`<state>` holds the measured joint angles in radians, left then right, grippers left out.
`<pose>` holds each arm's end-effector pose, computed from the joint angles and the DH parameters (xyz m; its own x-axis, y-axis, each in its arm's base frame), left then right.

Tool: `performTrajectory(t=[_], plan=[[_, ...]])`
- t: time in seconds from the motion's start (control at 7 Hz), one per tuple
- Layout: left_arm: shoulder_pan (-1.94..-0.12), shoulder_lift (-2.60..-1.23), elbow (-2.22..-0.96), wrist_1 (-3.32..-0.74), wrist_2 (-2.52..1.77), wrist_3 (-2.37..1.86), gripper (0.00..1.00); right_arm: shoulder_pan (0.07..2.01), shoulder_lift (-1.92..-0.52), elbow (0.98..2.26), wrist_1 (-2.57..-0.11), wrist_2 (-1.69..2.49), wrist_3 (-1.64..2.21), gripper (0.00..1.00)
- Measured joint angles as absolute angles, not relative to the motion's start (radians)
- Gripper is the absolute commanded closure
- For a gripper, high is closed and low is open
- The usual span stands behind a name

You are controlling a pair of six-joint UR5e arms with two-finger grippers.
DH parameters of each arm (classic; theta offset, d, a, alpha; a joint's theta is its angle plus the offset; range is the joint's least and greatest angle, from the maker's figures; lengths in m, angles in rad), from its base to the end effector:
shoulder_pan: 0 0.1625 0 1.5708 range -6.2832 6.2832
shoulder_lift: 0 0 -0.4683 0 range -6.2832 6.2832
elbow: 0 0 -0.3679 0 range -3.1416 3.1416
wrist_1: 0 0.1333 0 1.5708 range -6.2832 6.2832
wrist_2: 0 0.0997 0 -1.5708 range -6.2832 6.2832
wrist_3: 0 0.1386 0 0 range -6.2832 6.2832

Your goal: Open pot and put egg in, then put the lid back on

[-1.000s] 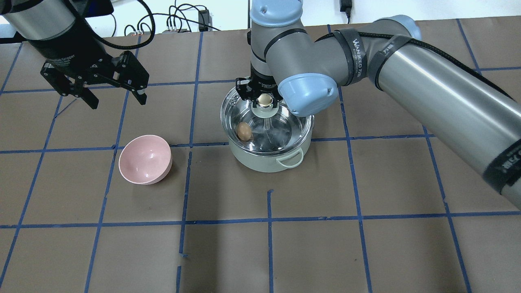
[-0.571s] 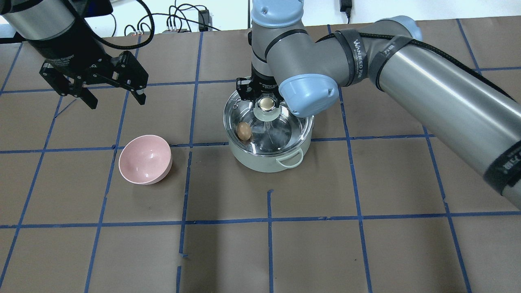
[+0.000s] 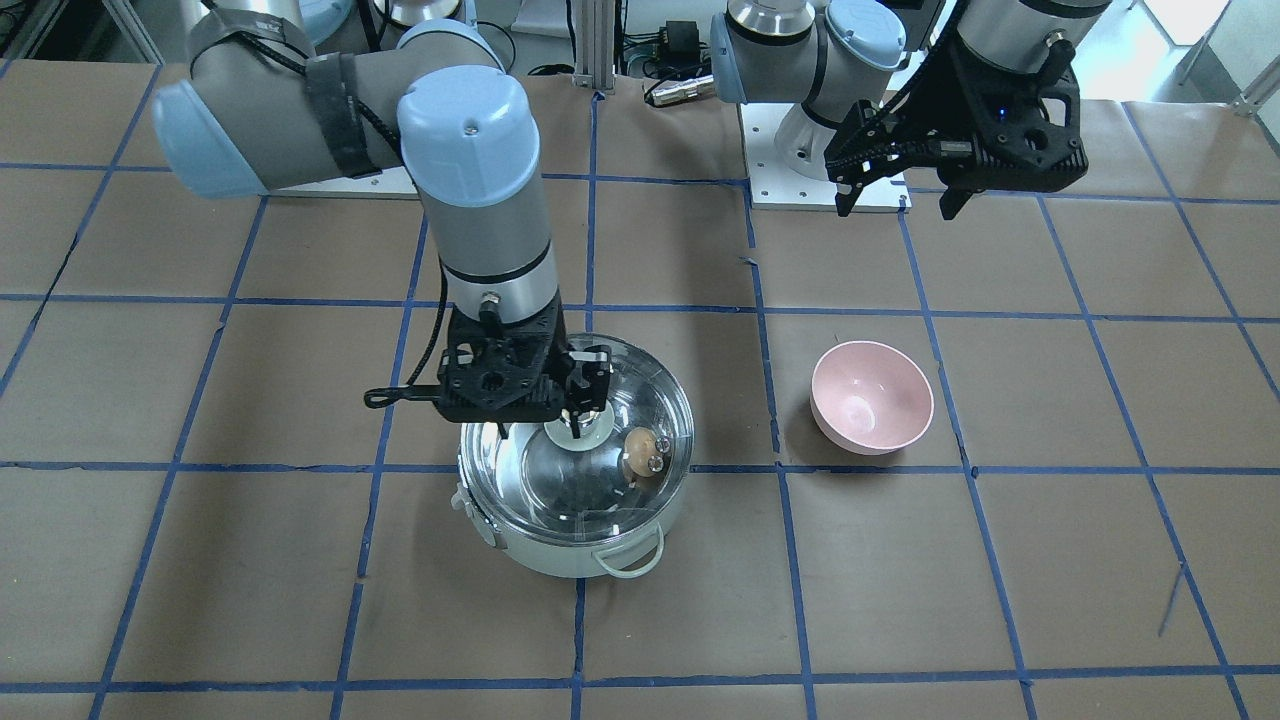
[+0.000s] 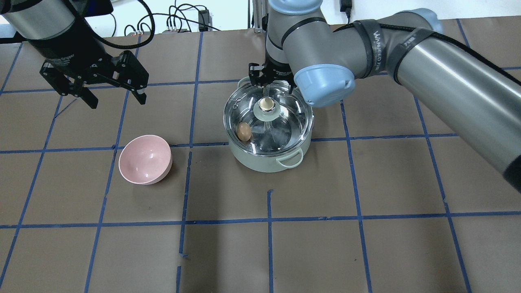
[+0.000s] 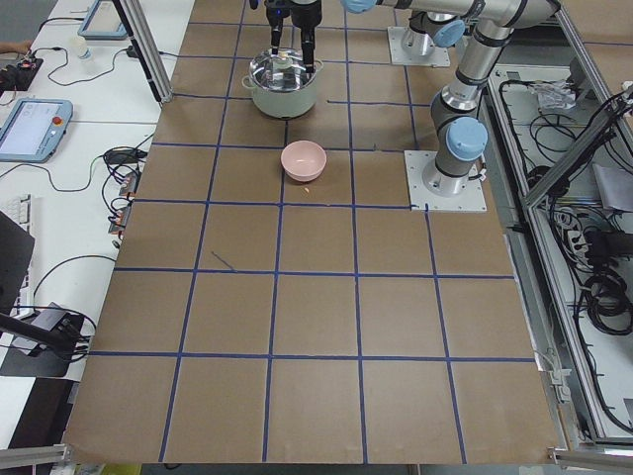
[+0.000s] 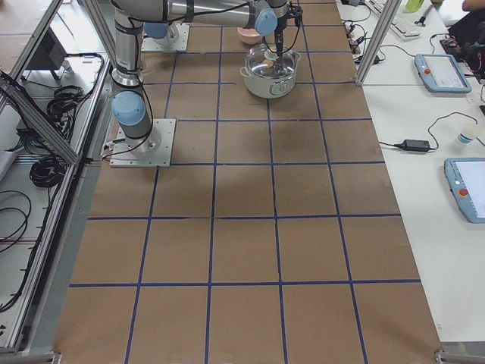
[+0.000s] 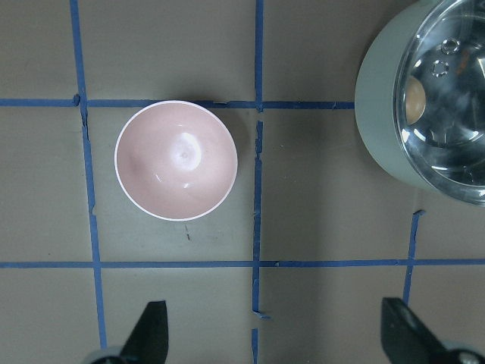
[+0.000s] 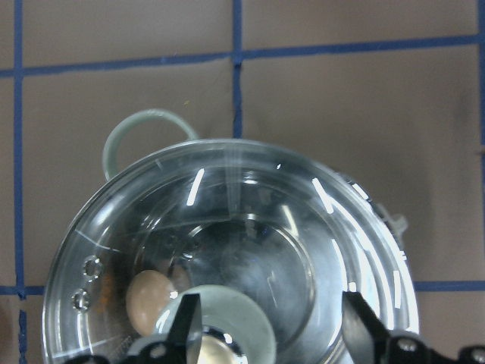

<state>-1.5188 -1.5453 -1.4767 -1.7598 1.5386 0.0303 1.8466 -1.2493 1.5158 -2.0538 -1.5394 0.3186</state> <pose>-0.1145 -0.4497 0.5294 -0.9991 -0.0240 0.0342 -0.0216 0.9974 0.0684 0.3040 -0.5687 0.3960 -0.9949 0.0297 -0.0964 0.0481 0.9797 -0.1944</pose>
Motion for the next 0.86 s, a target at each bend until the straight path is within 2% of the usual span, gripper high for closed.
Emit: performTrajectory(t=[0.29, 0.57, 0.86], plan=[[-1.52, -1.545, -1.477, -1.76, 1.538, 0.029, 0.0, 1.721, -1.316, 1.52, -2.011, -1.54, 0.235, 0.0], [-1.52, -1.544, -1.477, -1.759, 1.538, 0.029, 0.0, 1.602, -1.406, 1.523, -1.858, -1.538, 0.136, 0.0], [-1.521, -1.544, -1.478, -1.759, 1.535, 0.018, 0.0, 1.57, -1.462, 1.532, -1.764, -1.537, 0.116, 0.0]])
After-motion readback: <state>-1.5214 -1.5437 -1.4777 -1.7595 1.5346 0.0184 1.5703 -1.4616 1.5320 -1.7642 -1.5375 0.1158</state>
